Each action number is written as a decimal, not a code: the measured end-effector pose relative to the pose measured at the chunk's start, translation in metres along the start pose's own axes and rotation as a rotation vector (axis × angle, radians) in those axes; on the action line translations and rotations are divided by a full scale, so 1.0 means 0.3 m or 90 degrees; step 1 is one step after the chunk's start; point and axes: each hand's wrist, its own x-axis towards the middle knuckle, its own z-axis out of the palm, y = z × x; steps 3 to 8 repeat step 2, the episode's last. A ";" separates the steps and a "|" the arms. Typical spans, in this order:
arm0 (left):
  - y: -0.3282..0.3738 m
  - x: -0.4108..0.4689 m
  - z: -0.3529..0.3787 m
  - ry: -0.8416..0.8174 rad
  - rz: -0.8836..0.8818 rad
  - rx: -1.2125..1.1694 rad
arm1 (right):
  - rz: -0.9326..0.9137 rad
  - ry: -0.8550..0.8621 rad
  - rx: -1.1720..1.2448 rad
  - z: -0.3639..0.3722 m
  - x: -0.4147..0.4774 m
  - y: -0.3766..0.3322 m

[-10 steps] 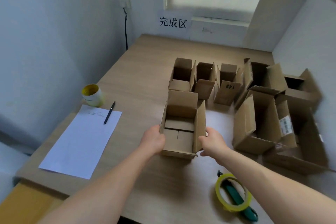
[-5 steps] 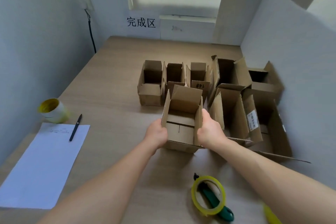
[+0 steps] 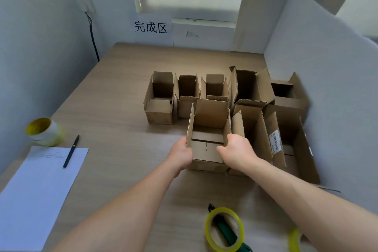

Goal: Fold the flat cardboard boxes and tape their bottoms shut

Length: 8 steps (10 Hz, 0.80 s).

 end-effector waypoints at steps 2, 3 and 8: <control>0.013 0.019 0.011 -0.028 -0.016 0.032 | 0.001 0.009 0.003 -0.014 0.019 0.023; 0.013 0.019 0.011 -0.028 -0.016 0.032 | 0.001 0.009 0.003 -0.014 0.019 0.023; 0.013 0.019 0.011 -0.028 -0.016 0.032 | 0.001 0.009 0.003 -0.014 0.019 0.023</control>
